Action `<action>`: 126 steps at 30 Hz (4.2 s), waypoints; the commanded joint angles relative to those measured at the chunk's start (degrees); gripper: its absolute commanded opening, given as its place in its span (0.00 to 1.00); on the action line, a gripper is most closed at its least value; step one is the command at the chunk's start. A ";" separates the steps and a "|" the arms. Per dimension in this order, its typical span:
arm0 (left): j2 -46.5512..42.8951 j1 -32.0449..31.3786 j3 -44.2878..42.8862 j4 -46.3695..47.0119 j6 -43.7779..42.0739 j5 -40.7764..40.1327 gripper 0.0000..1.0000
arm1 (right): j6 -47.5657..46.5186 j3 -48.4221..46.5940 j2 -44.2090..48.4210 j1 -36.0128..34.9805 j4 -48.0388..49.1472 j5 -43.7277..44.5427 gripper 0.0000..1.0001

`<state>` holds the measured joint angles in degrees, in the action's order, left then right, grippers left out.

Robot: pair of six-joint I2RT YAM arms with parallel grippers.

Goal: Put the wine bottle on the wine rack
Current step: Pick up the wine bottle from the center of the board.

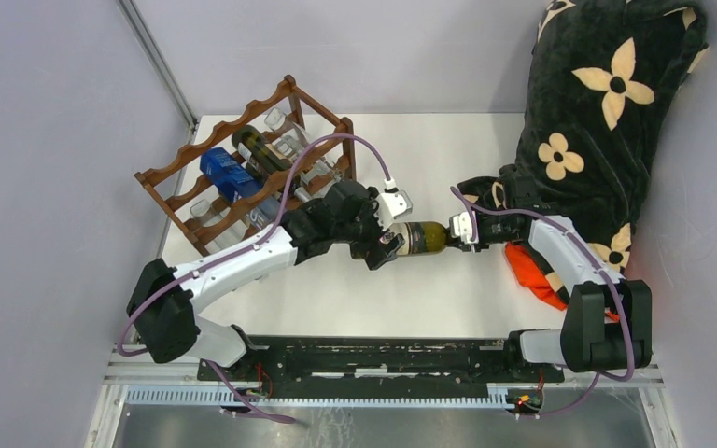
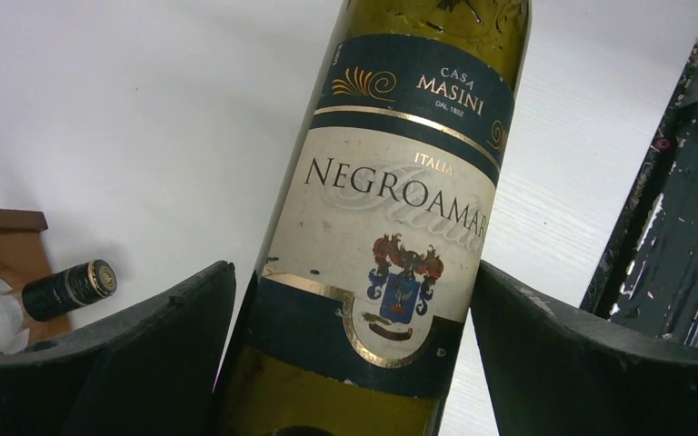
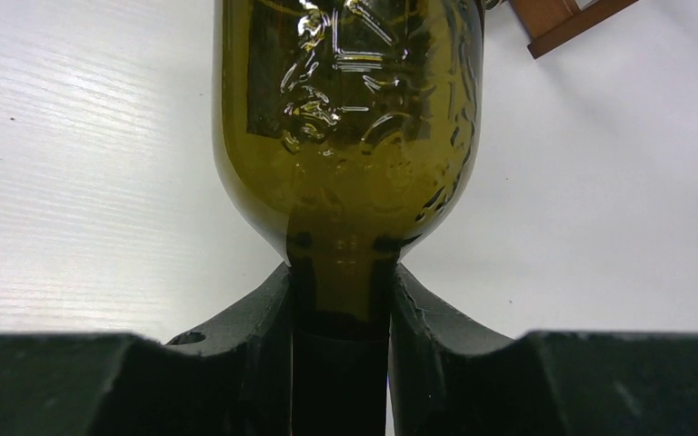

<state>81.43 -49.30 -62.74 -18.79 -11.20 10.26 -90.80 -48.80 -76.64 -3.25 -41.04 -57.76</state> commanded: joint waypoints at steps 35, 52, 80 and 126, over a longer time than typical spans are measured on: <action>11.05 -2.25 -0.95 -3.45 -22.28 -2.39 1.00 | 2.92 5.66 4.31 1.09 5.91 2.64 0.00; 1.81 -1.23 -2.73 -13.19 -19.77 3.98 1.00 | 0.28 6.92 5.53 5.65 0.79 1.56 0.00; -6.13 4.94 -24.79 -12.21 9.75 -9.20 1.00 | 6.93 5.77 8.18 7.64 -0.24 -1.19 0.00; 31.92 28.38 -59.92 -21.51 64.57 -31.09 0.74 | 20.81 3.78 9.21 6.94 8.03 -4.02 0.00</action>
<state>111.18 -21.08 -119.02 -38.06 48.62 -18.63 -71.70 -41.19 -70.22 3.81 -36.82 -53.17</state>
